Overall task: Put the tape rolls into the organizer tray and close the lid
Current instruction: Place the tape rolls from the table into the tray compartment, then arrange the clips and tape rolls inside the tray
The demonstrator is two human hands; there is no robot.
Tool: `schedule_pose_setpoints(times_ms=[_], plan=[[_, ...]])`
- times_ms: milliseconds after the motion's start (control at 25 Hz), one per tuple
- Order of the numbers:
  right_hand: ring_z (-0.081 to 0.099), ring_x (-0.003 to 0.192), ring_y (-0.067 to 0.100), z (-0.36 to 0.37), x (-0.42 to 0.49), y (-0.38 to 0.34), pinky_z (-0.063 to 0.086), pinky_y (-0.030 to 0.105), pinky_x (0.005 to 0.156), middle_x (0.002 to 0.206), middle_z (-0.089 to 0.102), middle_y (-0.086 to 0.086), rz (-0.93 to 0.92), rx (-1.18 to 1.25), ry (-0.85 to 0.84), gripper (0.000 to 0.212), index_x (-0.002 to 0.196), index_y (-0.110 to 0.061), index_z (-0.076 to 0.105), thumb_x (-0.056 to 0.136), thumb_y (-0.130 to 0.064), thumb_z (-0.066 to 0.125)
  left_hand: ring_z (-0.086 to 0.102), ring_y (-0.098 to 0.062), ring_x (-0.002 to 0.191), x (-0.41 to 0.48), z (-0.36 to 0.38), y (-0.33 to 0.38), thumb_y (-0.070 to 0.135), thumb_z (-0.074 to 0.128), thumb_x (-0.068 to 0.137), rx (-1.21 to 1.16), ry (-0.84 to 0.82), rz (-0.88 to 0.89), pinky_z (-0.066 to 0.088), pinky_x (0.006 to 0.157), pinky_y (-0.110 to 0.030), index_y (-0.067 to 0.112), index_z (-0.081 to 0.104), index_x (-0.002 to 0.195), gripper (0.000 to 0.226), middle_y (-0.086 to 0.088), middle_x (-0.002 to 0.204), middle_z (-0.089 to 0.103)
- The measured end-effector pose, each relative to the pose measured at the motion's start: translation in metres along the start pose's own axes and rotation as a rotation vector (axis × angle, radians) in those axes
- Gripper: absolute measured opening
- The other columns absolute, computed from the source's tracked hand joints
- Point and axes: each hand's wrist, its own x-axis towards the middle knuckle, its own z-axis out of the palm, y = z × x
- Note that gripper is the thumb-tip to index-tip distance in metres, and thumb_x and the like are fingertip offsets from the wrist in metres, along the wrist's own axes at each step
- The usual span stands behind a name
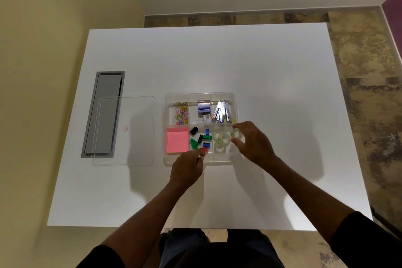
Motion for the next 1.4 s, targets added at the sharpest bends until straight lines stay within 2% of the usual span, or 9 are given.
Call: schedule_pose_setpoints(times_ms=[240,400,600,760,920,1080,1200,1320,1400], plan=[[0.061,0.128,0.025,0.015,-0.002,-0.02,0.049,0.039,0.109,0.138,0.07,0.002,-0.167,-0.427,-0.208,0.048,0.143,-0.022,0.062,0.099,-0.039,0.072,0.074,-0.021,0.087,-0.006,-0.005,-0.002,0.02,0.06,0.107,-0.002,0.004,-0.012,0.066,0.08,-0.045,0.014,0.076,0.122,0.023,-0.009,0.106,0.081],[0.061,0.127,0.026,0.018,0.005,-0.028,0.049,0.041,0.109,0.136,0.072,0.003,-0.205,-0.58,-0.238,0.047,0.142,-0.021,0.061,0.1,-0.041,0.07,0.075,-0.021,0.09,-0.011,-0.009,-0.005,0.021,0.063,0.106,-0.012,0.023,-0.009,0.065,0.08,-0.041,0.016,0.076,0.125,0.024,-0.008,0.11,0.082],[0.064,0.125,0.027,0.013,0.008,-0.028,0.052,0.041,0.106,0.138,0.072,0.005,-0.138,-0.468,-0.257,0.05,0.144,-0.02,0.062,0.098,-0.035,0.074,0.075,-0.021,0.096,-0.016,-0.011,-0.009,0.02,0.061,0.106,-0.006,0.013,-0.025,0.065,0.083,-0.043,0.017,0.075,0.126,0.025,-0.008,0.115,0.081],[0.069,0.121,0.03,0.001,-0.002,-0.022,0.061,0.04,0.094,0.138,0.072,0.007,-0.057,-0.274,-0.105,0.04,0.136,-0.015,0.071,0.097,-0.017,0.076,0.075,-0.022,0.096,-0.018,-0.012,-0.01,0.02,0.06,0.106,0.012,0.011,-0.024,0.065,0.083,-0.042,0.016,0.075,0.126,0.025,-0.009,0.115,0.08],[0.06,0.137,0.032,-0.001,-0.015,-0.006,0.056,0.045,0.103,0.157,0.055,0.01,0.018,-0.275,-0.103,0.043,0.139,-0.018,0.069,0.098,-0.03,0.076,0.071,-0.02,0.099,-0.018,-0.006,-0.005,0.023,0.063,0.105,0.072,0.021,0.037,0.062,0.079,-0.035,0.017,0.074,0.126,0.025,-0.007,0.118,0.077],[0.035,0.159,0.035,0.002,-0.021,0.006,0.043,0.053,0.121,0.176,0.026,0.015,0.018,-0.315,-0.21,0.063,0.148,-0.027,0.061,0.095,-0.057,0.073,0.057,-0.026,0.135,-0.012,0.005,0.004,0.048,0.066,0.1,0.255,-0.003,0.148,0.057,0.101,-0.042,0.023,0.063,0.143,0.049,-0.008,0.151,0.057],[0.015,0.168,0.035,0.009,-0.019,0.009,0.031,0.057,0.129,0.18,0.012,0.014,0.002,-0.339,-0.262,0.062,0.15,-0.033,0.057,0.097,-0.065,0.065,0.02,-0.035,0.166,-0.004,0.015,0.012,0.068,0.059,0.097,0.431,-0.065,0.156,0.035,0.126,-0.055,0.031,0.041,0.161,0.077,-0.011,0.181,0.016],[0.01,0.169,0.035,0.015,-0.014,0.008,0.024,0.058,0.131,0.181,0.009,0.013,0.014,-0.317,-0.251,0.053,0.146,-0.033,0.061,0.101,-0.061,0.061,-0.013,-0.038,0.17,0.007,0.026,0.017,0.074,0.057,0.095,0.491,-0.117,0.174,0.011,0.134,-0.066,0.036,0.025,0.168,0.089,-0.013,0.182,-0.015],[0.011,0.169,0.035,0.019,-0.008,0.007,0.022,0.058,0.132,0.181,0.013,0.014,0.029,-0.283,-0.218,0.044,0.141,-0.031,0.066,0.104,-0.055,0.06,-0.022,-0.039,0.167,0.013,0.032,0.021,0.074,0.058,0.094,0.508,-0.124,0.186,0.002,0.134,-0.069,0.037,0.022,0.169,0.091,-0.015,0.18,-0.023]])
